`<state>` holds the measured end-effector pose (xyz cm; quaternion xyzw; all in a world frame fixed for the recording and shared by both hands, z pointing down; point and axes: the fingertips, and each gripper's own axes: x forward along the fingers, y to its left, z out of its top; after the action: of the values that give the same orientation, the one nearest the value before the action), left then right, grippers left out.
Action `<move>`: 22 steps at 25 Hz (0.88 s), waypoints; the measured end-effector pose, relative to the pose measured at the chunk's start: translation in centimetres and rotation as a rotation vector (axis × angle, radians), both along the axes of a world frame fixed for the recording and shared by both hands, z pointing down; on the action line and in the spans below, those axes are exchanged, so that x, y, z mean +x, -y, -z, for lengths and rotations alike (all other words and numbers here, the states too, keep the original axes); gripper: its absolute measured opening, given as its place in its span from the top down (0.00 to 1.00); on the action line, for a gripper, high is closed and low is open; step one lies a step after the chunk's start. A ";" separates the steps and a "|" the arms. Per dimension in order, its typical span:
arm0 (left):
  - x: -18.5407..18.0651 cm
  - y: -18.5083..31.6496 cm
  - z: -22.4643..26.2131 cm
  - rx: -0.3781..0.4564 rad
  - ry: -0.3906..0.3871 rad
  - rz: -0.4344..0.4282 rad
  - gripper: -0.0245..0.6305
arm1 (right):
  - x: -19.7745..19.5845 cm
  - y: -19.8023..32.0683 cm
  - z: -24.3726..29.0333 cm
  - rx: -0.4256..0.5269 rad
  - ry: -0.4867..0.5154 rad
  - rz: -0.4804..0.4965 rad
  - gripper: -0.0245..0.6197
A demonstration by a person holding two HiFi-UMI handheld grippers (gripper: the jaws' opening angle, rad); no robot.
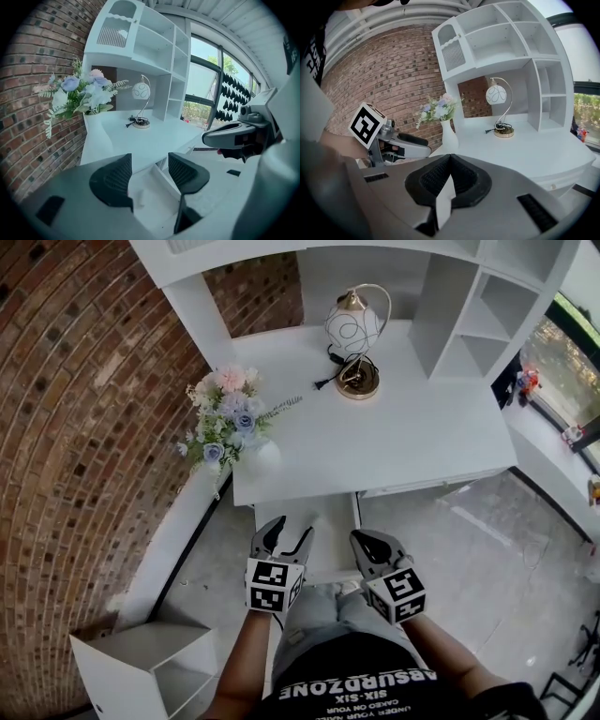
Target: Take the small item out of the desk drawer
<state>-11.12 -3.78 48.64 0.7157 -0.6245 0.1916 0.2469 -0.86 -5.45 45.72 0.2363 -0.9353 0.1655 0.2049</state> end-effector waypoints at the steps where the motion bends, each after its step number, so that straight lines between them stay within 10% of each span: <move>1: 0.0 0.2 -0.3 -0.005 -0.002 -0.008 0.62 | -0.1 0.1 -0.1 -0.002 -0.003 -0.006 0.96; 22: -0.2 1.4 -8.8 -0.146 -0.006 -0.188 0.62 | -1.6 1.3 -4.4 -0.030 -0.046 -0.140 0.97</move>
<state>-11.31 -5.14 57.41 0.7518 -0.5384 0.2568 0.2813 -2.42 -6.73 50.12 0.3019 -0.9089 0.1878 0.2179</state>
